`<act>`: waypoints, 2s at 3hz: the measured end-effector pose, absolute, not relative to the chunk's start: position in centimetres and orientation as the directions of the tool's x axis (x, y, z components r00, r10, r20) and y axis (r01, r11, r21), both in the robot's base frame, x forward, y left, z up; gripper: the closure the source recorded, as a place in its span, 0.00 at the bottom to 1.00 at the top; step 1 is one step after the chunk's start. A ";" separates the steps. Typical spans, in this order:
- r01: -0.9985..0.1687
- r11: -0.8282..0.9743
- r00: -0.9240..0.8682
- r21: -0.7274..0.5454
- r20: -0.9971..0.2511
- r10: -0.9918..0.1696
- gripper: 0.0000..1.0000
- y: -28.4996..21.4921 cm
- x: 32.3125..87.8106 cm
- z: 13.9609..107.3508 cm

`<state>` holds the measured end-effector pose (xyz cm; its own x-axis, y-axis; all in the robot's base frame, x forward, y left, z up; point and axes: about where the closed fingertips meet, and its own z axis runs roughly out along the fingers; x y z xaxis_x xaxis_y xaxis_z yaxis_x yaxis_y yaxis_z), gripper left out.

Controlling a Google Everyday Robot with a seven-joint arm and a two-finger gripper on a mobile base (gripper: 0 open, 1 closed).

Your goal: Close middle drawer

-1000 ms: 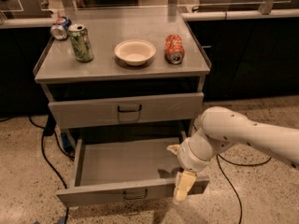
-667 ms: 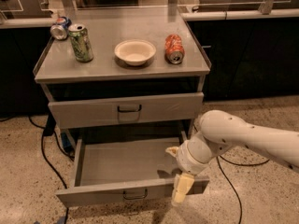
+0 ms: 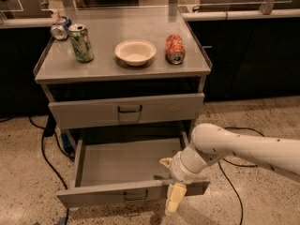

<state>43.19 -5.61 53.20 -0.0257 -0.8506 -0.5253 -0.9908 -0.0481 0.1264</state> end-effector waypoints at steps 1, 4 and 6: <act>-0.986 -0.058 -0.035 0.158 -0.533 -0.846 0.00 -4.9 42.6 51.6; -0.971 -0.102 -0.025 0.215 -0.519 -0.855 0.00 -2.3 39.6 50.8; -0.980 -0.025 -0.085 0.198 -0.529 -0.844 0.00 -4.7 39.4 49.5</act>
Offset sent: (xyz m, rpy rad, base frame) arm -0.0274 0.0255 -0.0217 -0.0044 0.0789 0.0430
